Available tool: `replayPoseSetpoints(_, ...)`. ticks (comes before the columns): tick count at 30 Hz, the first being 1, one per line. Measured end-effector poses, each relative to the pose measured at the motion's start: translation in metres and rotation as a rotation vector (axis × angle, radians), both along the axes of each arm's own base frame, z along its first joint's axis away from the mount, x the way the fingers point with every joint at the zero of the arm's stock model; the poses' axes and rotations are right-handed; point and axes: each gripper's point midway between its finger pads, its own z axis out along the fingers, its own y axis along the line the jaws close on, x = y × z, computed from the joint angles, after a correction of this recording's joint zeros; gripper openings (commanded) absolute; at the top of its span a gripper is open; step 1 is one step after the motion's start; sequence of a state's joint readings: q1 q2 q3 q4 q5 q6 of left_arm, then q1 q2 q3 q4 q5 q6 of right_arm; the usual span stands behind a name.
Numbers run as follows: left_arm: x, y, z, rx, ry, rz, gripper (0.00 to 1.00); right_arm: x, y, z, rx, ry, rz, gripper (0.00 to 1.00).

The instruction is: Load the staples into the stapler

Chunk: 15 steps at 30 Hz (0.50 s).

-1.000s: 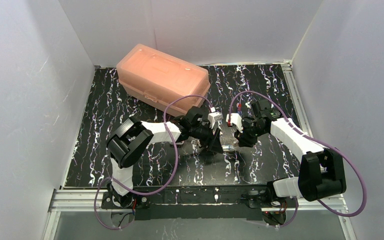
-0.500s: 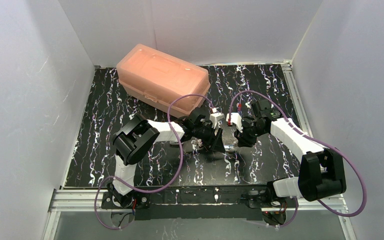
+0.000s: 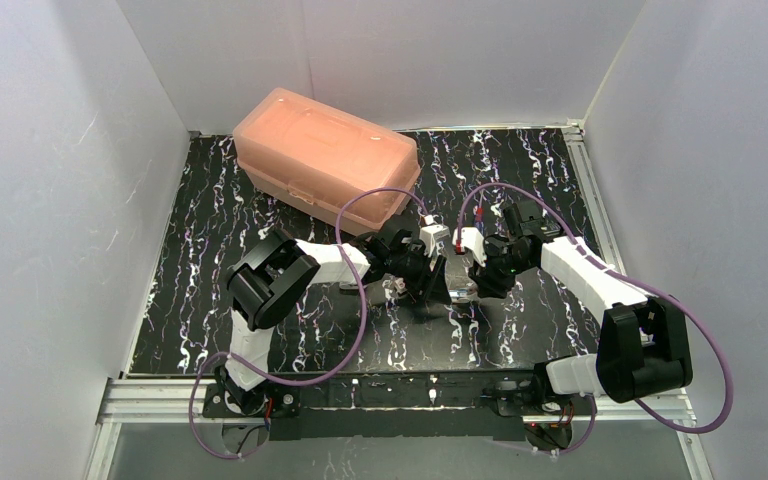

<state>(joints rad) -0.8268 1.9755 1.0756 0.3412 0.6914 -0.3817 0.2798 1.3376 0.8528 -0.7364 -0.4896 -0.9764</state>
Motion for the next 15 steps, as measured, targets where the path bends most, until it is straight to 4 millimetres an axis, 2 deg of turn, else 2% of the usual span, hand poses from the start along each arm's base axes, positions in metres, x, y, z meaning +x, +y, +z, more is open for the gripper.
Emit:
replayPoseSetpoints(7,-0.0003,-0.0004,-0.0018,0.002,-0.001,-0.002,0.51,0.0002,-0.0001,0.0,-0.001,-0.004,0.007,0.32)
replayPoseSetpoints(15,0.0011,-0.0001,-0.0085,0.011,0.004,0.001,0.48,-0.0013,0.0035,0.0016,0.024,0.009,0.0,0.24)
